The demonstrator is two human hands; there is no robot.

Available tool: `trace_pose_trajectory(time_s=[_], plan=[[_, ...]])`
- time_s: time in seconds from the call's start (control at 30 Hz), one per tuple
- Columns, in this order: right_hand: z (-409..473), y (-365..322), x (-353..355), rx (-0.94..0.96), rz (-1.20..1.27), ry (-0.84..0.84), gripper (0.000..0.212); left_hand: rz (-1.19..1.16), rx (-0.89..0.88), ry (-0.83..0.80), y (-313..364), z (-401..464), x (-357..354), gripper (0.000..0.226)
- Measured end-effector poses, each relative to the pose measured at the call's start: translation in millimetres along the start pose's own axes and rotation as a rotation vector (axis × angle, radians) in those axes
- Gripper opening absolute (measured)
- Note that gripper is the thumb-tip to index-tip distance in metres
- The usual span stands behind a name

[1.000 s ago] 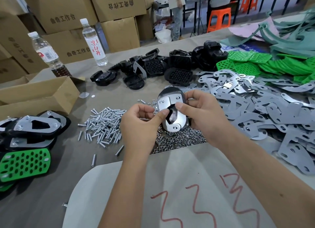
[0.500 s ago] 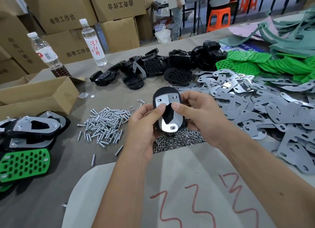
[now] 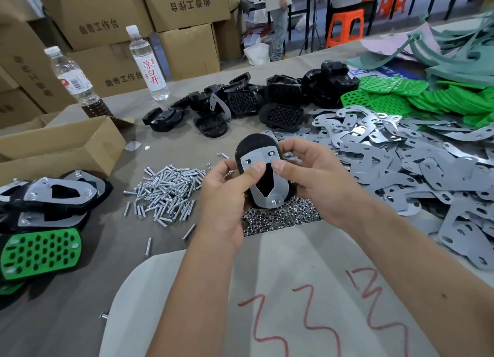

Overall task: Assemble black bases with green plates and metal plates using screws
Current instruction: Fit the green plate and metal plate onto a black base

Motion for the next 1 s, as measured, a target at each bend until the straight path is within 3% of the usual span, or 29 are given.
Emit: trace_pose_trajectory(time_s=[0.3,0.4,0.5,0.57,0.63,0.87,1.0], plan=[[1,2,-1,-0.003,0.025,-0.006,0.012,0.071,-0.005,-0.040,4,-2,1,0.019],[5,4,5,0.010,-0.237,0.039,0.010,0.038,-0.023,0.010,3,-1,1,0.021],[6,2,15,0.145,-0.629,0.099,0.009,-0.014,-0.011,0.087,2,2,4,0.019],[5,-1,15,0.159,-1.051,-0.028,0.005,-0.024,-0.005,0.110,3,5,8,0.015],[3,1,12,0.070,-1.279,-0.169,0.016,-0.024,-0.015,0.119,3,8,11,0.012],[1,-5,5,0.074,-1.232,-0.147,0.008,-0.031,-0.028,0.143,1,8,10,0.011],[3,-2,7,0.055,-1.294,-0.105,0.016,-0.074,-0.005,0.077,3,6,9,0.015]])
Point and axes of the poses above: each hand's wrist, its own z-axis towards the middle knuckle, its own x-axis out of the back of the hand, y = z × x, the point moved 2 cm from there along z, towards the middle knuckle, and after that the axes turned 6 degrees about x, right-handed, at the moved point
